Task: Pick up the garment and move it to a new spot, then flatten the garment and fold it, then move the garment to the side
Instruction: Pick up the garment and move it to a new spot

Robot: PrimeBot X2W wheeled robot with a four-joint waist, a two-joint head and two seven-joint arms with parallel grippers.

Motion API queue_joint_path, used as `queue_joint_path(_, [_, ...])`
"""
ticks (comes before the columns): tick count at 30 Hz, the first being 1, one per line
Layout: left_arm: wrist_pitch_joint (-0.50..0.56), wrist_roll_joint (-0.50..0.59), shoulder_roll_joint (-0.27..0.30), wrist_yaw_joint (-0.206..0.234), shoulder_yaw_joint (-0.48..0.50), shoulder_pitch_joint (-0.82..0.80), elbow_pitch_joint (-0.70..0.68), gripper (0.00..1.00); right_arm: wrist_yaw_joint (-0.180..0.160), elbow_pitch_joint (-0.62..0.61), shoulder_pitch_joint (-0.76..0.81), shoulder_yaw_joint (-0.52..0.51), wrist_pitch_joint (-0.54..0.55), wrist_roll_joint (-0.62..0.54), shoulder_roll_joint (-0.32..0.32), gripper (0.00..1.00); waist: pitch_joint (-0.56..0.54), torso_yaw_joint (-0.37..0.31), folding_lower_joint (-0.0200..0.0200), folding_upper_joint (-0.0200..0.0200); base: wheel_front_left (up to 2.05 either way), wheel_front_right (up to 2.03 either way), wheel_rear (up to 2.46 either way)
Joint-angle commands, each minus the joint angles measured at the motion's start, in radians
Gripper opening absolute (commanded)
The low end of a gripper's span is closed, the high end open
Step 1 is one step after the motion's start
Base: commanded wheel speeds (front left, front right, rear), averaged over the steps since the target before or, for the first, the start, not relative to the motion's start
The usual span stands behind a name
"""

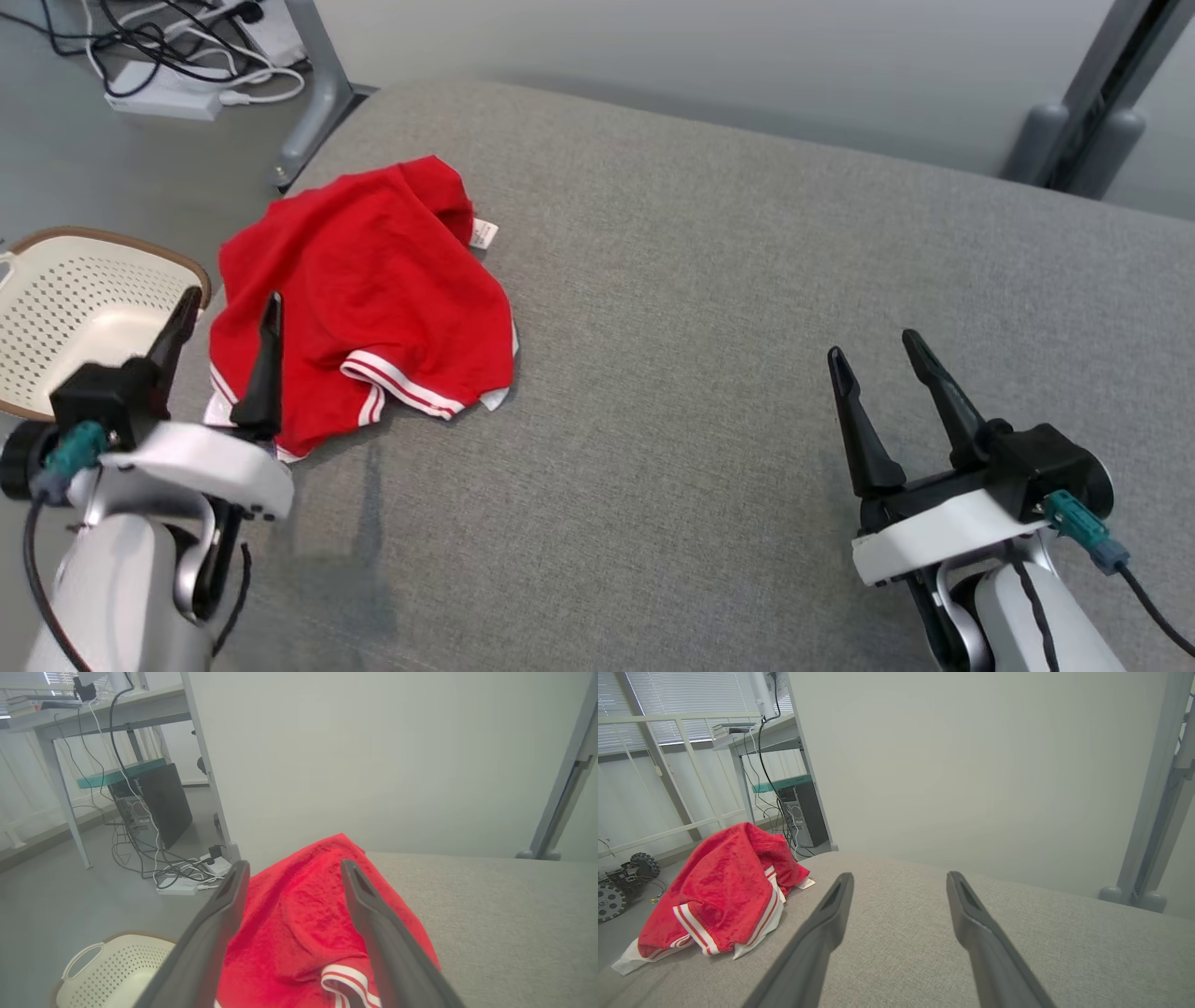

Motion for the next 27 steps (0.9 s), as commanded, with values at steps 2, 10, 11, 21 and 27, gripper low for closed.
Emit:
queue_joint_path(2, [0.089, -0.064, 0.020, -0.016, 0.004, -0.108, 0.067, 1.00, 0.002, -0.016, -0.034, 0.003, -0.002, -0.018, -0.022, 1.00, 0.094, -0.051, 0.0000, 0.0000, 0.00, 0.00, 0.00])
queue_joint_path(10, [0.252, -0.113, 0.097, -0.030, -0.032, -0.306, 0.220, 1.00, 0.002, -0.041, -0.068, 0.008, 0.007, -0.038, -0.051, 1.00, 0.178, -0.096, 0.0000, 0.0000, 0.00, 0.00, 0.00])
queue_joint_path(11, [0.266, -0.119, 0.103, -0.031, -0.035, -0.327, 0.246, 1.00, 0.002, -0.045, -0.071, 0.009, 0.010, -0.040, -0.053, 1.00, 0.187, -0.103, 0.0000, 0.0000, 0.00, 0.00, 0.00])
queue_joint_path(21, [0.352, -0.128, 0.159, -0.033, -0.086, -0.518, 0.519, 1.00, 0.002, -0.080, -0.090, 0.012, 0.024, -0.048, -0.073, 1.00, 0.264, -0.158, 0.0000, 0.0000, 0.00, 0.00, 0.00])
queue_joint_path(27, [0.394, -0.140, 0.168, -0.033, -0.112, -0.578, 0.621, 1.00, 0.002, -0.086, -0.094, 0.020, 0.024, -0.053, -0.074, 1.00, 0.290, -0.167, 0.0000, 0.0000, 0.00, 0.00, 0.00])
